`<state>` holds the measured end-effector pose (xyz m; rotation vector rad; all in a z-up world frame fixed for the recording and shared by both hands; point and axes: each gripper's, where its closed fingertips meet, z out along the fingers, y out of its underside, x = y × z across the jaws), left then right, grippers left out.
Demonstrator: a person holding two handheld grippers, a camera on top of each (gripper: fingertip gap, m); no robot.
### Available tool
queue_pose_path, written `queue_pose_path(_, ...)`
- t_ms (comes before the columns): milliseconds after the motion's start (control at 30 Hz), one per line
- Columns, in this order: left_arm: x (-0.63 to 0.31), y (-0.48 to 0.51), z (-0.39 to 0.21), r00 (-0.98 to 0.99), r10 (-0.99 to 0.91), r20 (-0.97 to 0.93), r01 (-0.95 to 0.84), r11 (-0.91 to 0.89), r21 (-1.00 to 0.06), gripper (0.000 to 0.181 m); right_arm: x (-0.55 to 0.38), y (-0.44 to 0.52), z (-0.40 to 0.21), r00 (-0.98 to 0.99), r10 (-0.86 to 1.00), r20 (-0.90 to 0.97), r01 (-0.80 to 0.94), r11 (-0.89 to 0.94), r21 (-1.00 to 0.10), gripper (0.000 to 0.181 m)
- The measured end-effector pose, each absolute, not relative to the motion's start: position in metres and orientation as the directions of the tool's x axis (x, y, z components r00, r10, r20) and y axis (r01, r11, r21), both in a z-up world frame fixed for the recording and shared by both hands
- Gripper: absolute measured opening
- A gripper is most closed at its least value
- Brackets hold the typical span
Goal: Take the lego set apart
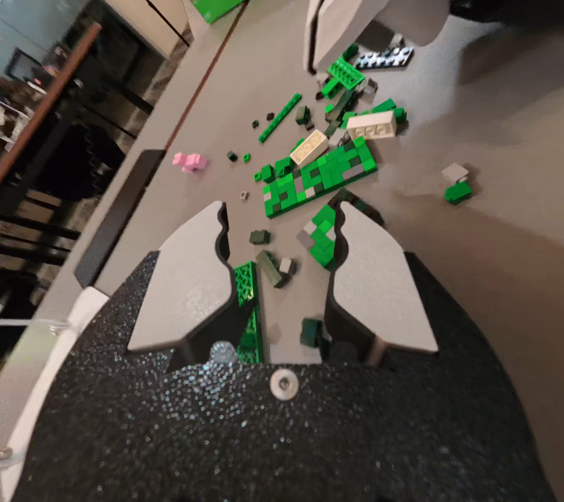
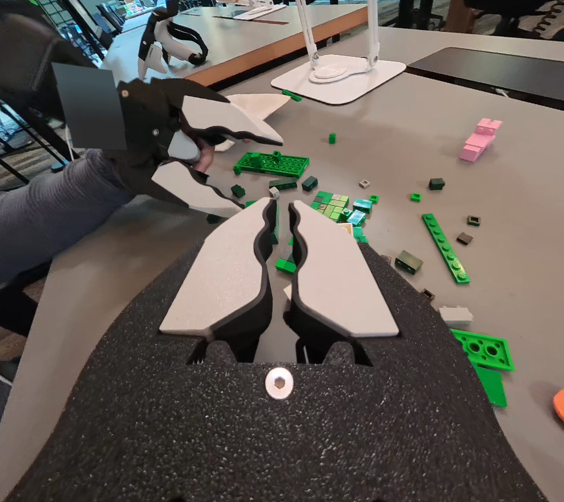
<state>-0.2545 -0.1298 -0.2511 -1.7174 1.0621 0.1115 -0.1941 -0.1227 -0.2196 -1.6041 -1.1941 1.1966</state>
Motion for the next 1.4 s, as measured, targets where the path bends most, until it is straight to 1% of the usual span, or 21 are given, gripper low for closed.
queue_pose_path(67,-0.263,-0.134,-0.259,0.615,-0.636,-0.466,-0.667,-0.105,-0.738,0.067,-0.194,-0.123,-0.221,0.112,0.972,-0.208,0.235,-0.229,-0.945,0.013)
queue_pose_path(133,-0.262,-0.142,-0.264,0.619,-0.703,-0.351,-0.616,-0.157,-0.772,0.066,-0.197,-0.130,-0.224,0.075,0.978,-0.197,0.267,-0.210,-0.940,0.020)
queue_pose_path(167,-0.263,-0.144,-0.264,0.620,-0.713,-0.328,-0.602,-0.165,-0.781,0.066,-0.199,-0.135,-0.226,0.055,0.981,-0.188,0.291,-0.196,-0.937,0.027)
queue_pose_path(267,-0.274,-0.145,-0.257,0.639,-0.694,-0.332,-0.590,-0.165,-0.790,0.066,-0.211,-0.150,-0.241,0.022,0.994,-0.108,0.394,-0.108,-0.913,0.035)
queue_pose_path(400,-0.289,-0.148,-0.246,0.678,-0.684,-0.267,-0.515,-0.184,-0.837,0.066,-0.229,-0.157,-0.270,0.030,0.999,0.013,0.567,-0.006,-0.824,0.036)
queue_pose_path(500,-0.296,-0.153,-0.239,0.683,-0.686,-0.251,-0.492,-0.178,-0.852,0.066,-0.239,-0.153,-0.275,0.051,0.998,0.023,0.617,-0.014,-0.787,0.038)
queue_pose_path(633,-0.296,-0.155,-0.234,0.677,-0.693,-0.247,-0.482,-0.163,-0.861,0.066,-0.243,-0.153,-0.281,0.046,0.999,0.010,0.673,-0.024,-0.739,0.048)
queue_pose_path(767,-0.292,-0.156,-0.239,0.657,-0.710,-0.254,-0.506,-0.165,-0.847,0.065,-0.241,-0.150,-0.293,0.037,0.997,0.068,0.770,0.015,-0.637,0.045)
queue_pose_path(800,-0.290,-0.156,-0.240,0.651,-0.714,-0.258,-0.512,-0.163,-0.843,0.065,-0.240,-0.149,-0.296,0.022,0.996,0.088,0.791,0.036,-0.611,0.036)
queue_pose_path(900,-0.281,-0.157,-0.241,0.624,-0.729,-0.281,-0.537,-0.138,-0.832,0.065,-0.241,-0.149,-0.296,0.022,0.996,0.091,0.797,0.037,-0.602,0.035)
queue_pose_path(967,-0.273,-0.156,-0.243,0.596,-0.729,-0.338,-0.582,-0.102,-0.807,0.067,-0.240,-0.148,-0.290,0.030,0.998,0.046,0.767,0.006,-0.641,0.035)
queue_pose_path(1033,-0.267,-0.151,-0.246,0.556,-0.699,-0.450,-0.659,-0.041,-0.751,0.072,-0.237,-0.152,-0.278,0.025,0.997,-0.072,0.710,-0.068,-0.701,0.035)
queue_pose_path(1100,-0.257,-0.148,-0.247,0.487,-0.660,-0.572,-0.738,0.040,-0.674,0.077,-0.233,-0.154,-0.265,0.008,0.980,-0.201,0.650,-0.158,-0.743,0.035)
queue_pose_path(1167,-0.244,-0.147,-0.251,0.426,-0.652,-0.627,-0.781,0.084,-0.618,0.079,-0.227,-0.152,-0.255,0.003,0.960,-0.280,0.600,-0.226,-0.767,0.035)
queue_pose_path(1200,-0.237,-0.147,-0.253,0.408,-0.655,-0.636,-0.789,0.098,-0.607,0.078,-0.225,-0.151,-0.251,0.000,0.952,-0.305,0.581,-0.248,-0.775,0.035)
queue_pose_path(1233,-0.230,-0.148,-0.255,0.393,-0.657,-0.644,-0.792,0.115,-0.600,0.076,-0.223,-0.152,-0.247,-0.013,0.942,-0.335,0.563,-0.270,-0.781,0.035)
queue_pose_path(1300,-0.222,-0.145,-0.255,0.365,-0.625,-0.690,-0.809,0.154,-0.568,0.066,-0.222,-0.158,-0.238,-0.059,0.911,-0.407,0.523,-0.319,-0.790,0.035)
queue_pose_path(1333,-0.220,-0.144,-0.254,0.351,-0.603,-0.716,-0.820,0.172,-0.547,0.059,-0.222,-0.161,-0.234,-0.079,0.897,-0.434,0.508,-0.338,-0.792,0.035)
queue_pose_path(1400,-0.220,-0.141,-0.251,0.345,-0.553,-0.759,-0.836,0.187,-0.516,0.039,-0.222,-0.164,-0.231,-0.103,0.885,-0.455,0.493,-0.352,-0.796,0.035)
